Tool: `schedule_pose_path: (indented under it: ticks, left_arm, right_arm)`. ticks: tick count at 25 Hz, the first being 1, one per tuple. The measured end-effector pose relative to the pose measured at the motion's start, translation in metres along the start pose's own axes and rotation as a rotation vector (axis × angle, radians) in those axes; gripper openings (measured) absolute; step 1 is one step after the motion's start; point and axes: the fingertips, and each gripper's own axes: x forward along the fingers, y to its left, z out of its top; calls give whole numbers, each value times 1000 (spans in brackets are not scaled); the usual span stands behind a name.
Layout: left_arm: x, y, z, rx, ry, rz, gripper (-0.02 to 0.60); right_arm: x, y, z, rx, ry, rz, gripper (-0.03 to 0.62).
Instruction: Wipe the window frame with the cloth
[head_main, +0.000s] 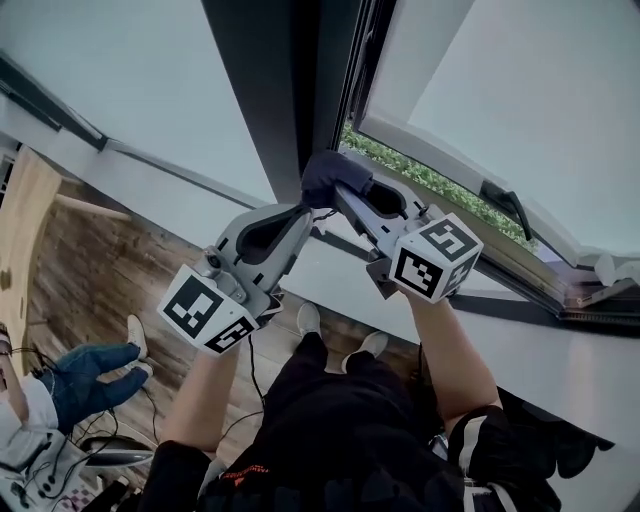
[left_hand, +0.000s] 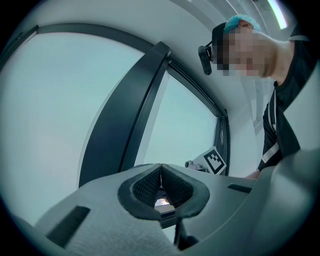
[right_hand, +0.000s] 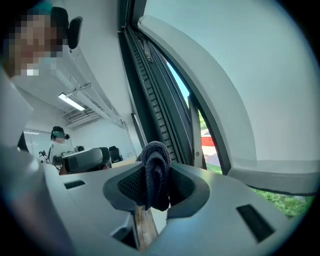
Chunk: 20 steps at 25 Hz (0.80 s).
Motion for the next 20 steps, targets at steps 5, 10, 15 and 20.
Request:
schedule_pose_path:
  ticks: [5, 10, 15, 20]
  left_arm:
    - [5, 0, 22, 41, -25, -10, 20]
    - [8, -2, 47, 84, -50, -22, 18]
    - [15, -8, 73, 128, -73, -35, 20]
    - [21, -17, 94, 180, -96, -58, 20]
  right_arm:
    - [-7, 11, 50, -60, -77, 19, 103]
    - [-21, 25, 105, -116, -183, 29, 103]
    - [-40, 32, 160, -175, -277, 15, 103]
    - [-55, 42, 212, -252, -369, 9, 103]
